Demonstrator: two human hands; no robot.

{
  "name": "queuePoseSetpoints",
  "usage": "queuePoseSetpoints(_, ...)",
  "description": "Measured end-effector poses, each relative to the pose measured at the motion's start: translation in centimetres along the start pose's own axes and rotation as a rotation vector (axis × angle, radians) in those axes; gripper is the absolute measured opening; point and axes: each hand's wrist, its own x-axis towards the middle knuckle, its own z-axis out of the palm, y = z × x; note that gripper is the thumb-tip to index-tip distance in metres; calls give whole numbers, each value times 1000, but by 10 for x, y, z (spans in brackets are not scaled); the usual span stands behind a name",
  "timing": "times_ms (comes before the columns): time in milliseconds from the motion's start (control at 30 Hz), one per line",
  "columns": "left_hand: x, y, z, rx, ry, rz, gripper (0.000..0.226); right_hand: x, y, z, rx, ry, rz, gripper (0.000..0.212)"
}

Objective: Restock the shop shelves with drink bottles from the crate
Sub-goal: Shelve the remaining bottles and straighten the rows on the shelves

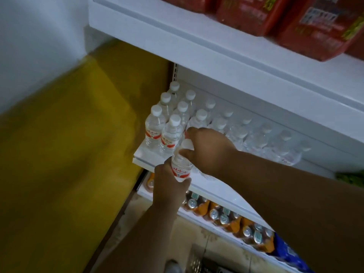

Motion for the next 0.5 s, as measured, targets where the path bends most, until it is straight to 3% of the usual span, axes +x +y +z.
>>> queuePoseSetpoints(267,39,-2,29,-212,-9,-202,51,37,12,23,-51,47,67,43)
queuePoseSetpoints(400,42,-6,45,-676,-45,-452,42,52,23,25,-84,94,66,35)
queuePoseSetpoints(500,45,-10,58,-901,-56,-565,64,60,33,22,-85,100,55,35)
